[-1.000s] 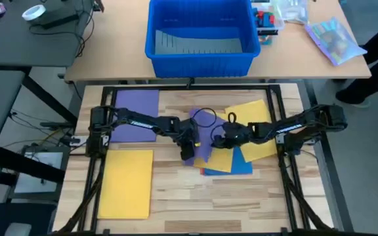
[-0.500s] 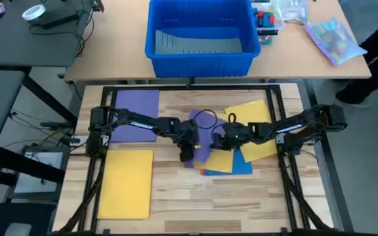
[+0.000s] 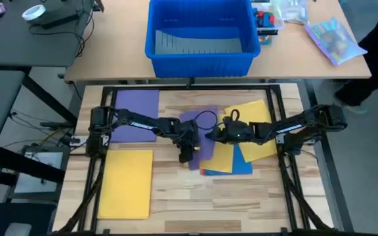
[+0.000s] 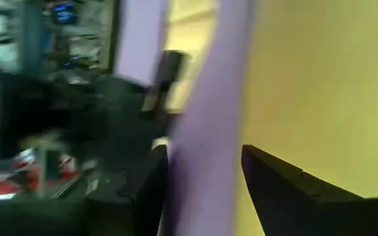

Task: Organize paper
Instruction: Stack the purple colored paper on top of the other purple colored papers, then stack the yellow colored paper on top of the other yellow colored papers

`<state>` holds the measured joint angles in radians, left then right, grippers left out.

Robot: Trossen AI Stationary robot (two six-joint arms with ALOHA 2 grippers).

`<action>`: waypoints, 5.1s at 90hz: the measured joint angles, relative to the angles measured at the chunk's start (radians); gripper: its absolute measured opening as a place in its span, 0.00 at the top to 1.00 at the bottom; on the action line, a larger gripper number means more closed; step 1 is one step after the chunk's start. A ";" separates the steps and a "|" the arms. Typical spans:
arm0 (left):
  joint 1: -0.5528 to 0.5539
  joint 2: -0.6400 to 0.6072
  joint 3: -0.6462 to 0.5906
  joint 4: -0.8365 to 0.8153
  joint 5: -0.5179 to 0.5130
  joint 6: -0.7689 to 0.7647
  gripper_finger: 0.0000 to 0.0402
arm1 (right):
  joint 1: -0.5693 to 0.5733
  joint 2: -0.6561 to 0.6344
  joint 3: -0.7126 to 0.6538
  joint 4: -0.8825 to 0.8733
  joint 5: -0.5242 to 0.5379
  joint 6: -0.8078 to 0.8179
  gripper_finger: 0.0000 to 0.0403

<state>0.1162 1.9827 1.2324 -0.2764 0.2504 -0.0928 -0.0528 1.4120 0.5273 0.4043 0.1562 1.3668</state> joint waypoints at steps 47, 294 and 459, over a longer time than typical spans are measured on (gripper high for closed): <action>0.000 -0.007 0.000 -0.007 -0.001 0.055 1.00 | -0.048 0.000 0.000 -0.199 -0.064 -0.114 0.82; 0.298 -1.161 0.000 -0.811 -0.077 -0.027 1.00 | -0.178 1.233 1.665 -0.307 -0.142 0.175 0.84; 0.288 -1.045 -0.044 -0.772 -0.035 -0.055 1.00 | -0.221 0.763 1.828 -1.537 -0.154 -0.840 0.64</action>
<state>0.4044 0.9374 1.1881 -1.0480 0.2157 -0.1480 -0.2738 2.1752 2.3552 -1.1332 0.0018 0.5270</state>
